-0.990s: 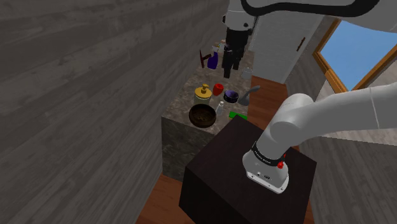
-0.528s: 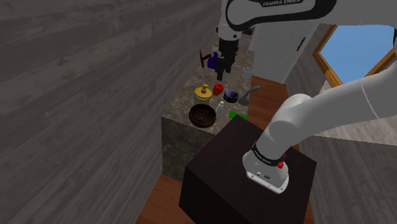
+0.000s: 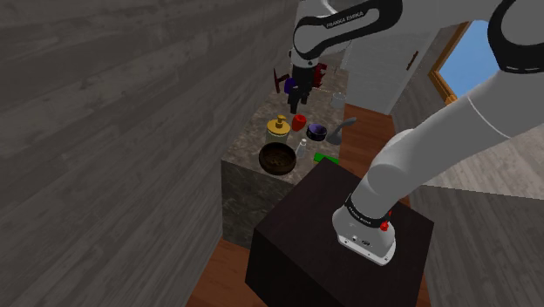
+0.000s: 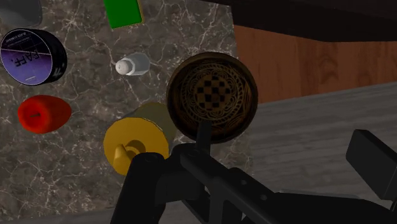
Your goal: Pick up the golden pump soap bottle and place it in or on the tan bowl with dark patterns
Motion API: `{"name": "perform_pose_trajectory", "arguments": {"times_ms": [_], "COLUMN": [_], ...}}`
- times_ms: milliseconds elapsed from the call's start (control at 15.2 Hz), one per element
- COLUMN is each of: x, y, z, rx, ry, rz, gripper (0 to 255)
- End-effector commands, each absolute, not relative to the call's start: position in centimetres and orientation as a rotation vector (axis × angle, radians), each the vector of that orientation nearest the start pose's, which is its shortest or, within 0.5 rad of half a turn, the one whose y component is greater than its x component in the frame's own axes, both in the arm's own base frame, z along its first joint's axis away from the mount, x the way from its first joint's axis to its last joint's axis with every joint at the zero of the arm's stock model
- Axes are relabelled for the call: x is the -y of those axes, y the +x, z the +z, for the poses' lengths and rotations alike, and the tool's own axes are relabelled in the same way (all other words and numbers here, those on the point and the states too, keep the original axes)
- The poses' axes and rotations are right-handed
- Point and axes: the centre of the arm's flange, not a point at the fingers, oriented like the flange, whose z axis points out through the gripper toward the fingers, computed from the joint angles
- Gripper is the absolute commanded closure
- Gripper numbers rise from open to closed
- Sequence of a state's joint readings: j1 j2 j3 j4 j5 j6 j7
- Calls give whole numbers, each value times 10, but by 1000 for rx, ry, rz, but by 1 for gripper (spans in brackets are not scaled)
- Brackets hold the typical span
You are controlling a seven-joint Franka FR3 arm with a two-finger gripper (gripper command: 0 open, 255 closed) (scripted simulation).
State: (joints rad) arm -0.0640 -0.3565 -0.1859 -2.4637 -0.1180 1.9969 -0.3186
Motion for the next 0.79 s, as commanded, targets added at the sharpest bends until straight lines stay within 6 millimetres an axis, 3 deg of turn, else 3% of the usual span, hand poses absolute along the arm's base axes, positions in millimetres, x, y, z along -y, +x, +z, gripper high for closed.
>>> {"name": "perform_pose_trajectory", "arguments": {"times_ms": [0, 726], "x": [126, 207], "y": [415, 493], "z": [397, 307], "rx": [223, 244], "ry": [-3136, -3134], "rz": [184, 162], "gripper": [0, 0]}}
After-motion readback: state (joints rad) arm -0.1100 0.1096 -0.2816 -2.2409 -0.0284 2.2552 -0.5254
